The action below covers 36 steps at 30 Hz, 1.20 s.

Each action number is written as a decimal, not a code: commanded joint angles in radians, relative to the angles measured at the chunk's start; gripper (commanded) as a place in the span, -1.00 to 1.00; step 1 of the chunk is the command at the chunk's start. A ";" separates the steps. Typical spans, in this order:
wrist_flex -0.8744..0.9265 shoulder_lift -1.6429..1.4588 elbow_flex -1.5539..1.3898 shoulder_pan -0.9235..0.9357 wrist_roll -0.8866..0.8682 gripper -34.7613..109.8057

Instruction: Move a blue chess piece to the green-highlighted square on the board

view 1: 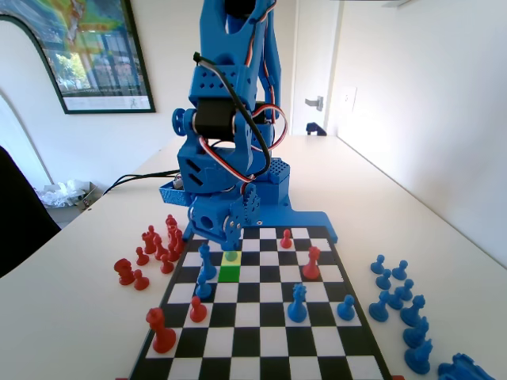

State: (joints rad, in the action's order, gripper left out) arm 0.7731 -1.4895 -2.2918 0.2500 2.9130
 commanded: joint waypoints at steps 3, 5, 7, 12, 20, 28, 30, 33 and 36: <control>0.239 -0.038 0.178 -0.032 0.356 -0.51; 0.305 -0.038 0.238 -0.044 0.331 -0.51; 0.339 -0.035 0.273 -0.048 0.325 -0.51; 0.316 -0.002 0.302 -0.029 0.322 -0.51; 0.296 0.055 0.350 -0.003 0.318 -0.51; 0.279 0.095 0.388 -0.015 0.270 -0.51; 0.272 0.097 0.390 -0.025 0.255 -0.51; 0.261 0.103 0.391 -0.032 0.239 -0.51; 0.233 0.106 0.382 -0.034 0.232 -0.51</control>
State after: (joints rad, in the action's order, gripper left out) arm 1.0170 -1.3606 -1.9727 0.2178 2.9130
